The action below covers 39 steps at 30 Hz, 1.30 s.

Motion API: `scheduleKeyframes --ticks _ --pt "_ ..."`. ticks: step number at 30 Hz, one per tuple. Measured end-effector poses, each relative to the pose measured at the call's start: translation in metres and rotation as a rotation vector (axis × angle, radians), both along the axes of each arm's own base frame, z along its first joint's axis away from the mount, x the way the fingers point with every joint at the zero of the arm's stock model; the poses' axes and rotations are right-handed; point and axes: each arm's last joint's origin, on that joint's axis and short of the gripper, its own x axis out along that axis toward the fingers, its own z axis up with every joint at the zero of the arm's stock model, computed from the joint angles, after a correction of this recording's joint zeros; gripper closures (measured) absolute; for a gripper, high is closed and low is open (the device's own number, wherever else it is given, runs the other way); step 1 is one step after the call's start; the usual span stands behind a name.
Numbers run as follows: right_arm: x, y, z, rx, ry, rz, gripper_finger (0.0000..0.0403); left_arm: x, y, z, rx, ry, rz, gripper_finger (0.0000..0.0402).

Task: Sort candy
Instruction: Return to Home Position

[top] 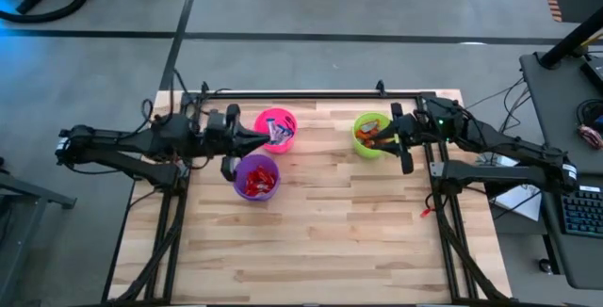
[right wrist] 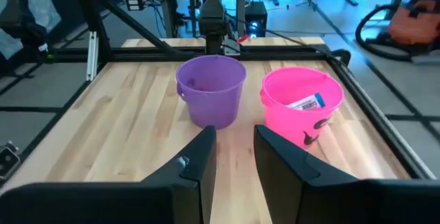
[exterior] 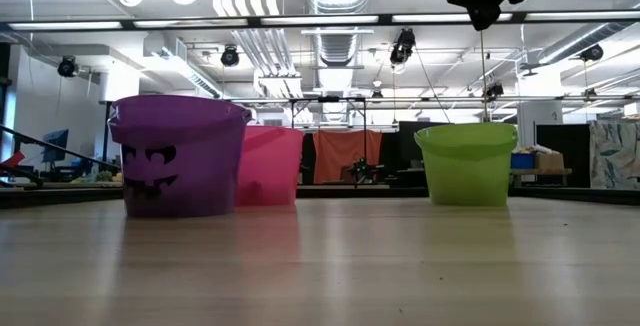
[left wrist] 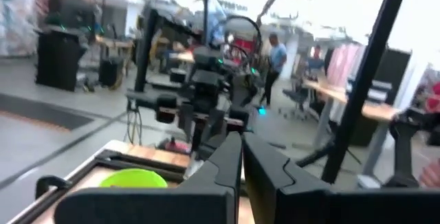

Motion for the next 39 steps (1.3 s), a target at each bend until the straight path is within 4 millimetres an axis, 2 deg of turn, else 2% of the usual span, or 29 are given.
scheduleKeyframes --ticks 6,15,22,30,33,36,39 --pt "-0.005 0.002 -0.005 -0.046 -0.009 0.021 0.0313 -0.02 0.002 -0.037 -0.017 -0.162 -0.028 0.0402" --pt "-0.01 0.004 -0.016 -0.067 0.0 0.04 0.031 -0.042 0.004 -0.089 -0.043 -0.262 -0.02 0.0402" --pt "-0.017 0.009 -0.028 -0.106 -0.064 0.094 0.0321 -0.058 0.006 -0.123 -0.042 -0.366 -0.005 0.0402" --pt "-0.036 0.016 -0.045 -0.134 -0.122 0.089 0.0313 -0.065 0.01 -0.15 -0.075 -0.338 0.113 0.0402" --pt "-0.046 0.02 -0.044 -0.156 -0.17 0.087 0.0312 -0.069 0.011 -0.161 -0.078 -0.329 0.13 0.0402" --pt "-0.054 0.023 -0.043 -0.17 -0.213 0.084 0.0314 -0.078 0.014 -0.17 -0.079 -0.391 0.15 0.0402" --pt "-0.061 0.026 -0.044 -0.162 -0.241 0.079 0.032 -0.08 0.018 -0.167 -0.043 -0.404 0.181 0.0402"
